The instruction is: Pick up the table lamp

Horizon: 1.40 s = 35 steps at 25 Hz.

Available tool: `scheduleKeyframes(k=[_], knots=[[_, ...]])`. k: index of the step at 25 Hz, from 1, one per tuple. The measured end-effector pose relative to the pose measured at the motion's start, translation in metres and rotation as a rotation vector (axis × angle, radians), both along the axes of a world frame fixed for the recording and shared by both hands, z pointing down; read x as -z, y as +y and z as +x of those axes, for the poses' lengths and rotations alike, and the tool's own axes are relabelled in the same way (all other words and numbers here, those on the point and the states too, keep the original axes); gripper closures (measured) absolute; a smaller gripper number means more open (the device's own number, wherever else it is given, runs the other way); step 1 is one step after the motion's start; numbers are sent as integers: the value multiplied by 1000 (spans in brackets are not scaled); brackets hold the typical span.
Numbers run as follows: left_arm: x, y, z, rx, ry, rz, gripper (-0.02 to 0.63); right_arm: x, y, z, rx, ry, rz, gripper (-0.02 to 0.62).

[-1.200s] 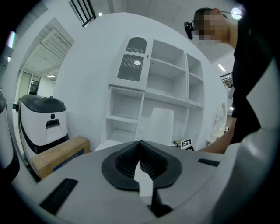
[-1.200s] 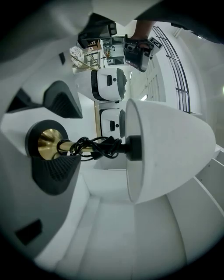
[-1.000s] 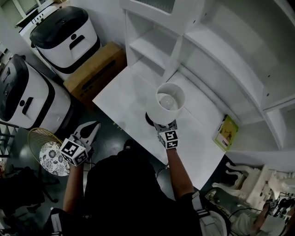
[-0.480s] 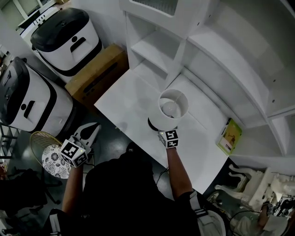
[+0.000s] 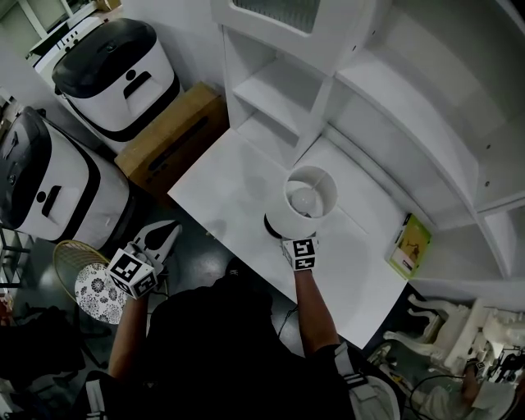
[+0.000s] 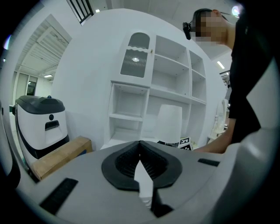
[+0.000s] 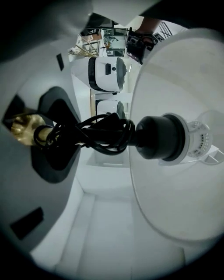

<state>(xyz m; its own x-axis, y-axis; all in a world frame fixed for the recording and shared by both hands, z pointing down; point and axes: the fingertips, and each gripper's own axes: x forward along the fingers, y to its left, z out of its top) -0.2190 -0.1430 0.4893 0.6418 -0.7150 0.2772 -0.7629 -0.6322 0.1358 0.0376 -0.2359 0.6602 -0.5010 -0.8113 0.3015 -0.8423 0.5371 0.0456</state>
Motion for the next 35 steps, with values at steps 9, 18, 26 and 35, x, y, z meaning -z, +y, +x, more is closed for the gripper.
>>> scheduleKeyframes(k=[9, 18, 26, 35], knots=[[4, -16, -7, -25, 15, 5, 595, 15, 0, -5, -6, 43, 47, 472], [2, -31, -13, -39, 46, 6, 595, 32, -2, -16, -17, 23, 64, 479], [4, -41, -13, -48, 91, 15, 595, 61, -6, -27, -5, 13, 75, 479], [4, -51, -22, -39, 155, 27, 595, 96, -3, -45, 20, 26, 75, 479]])
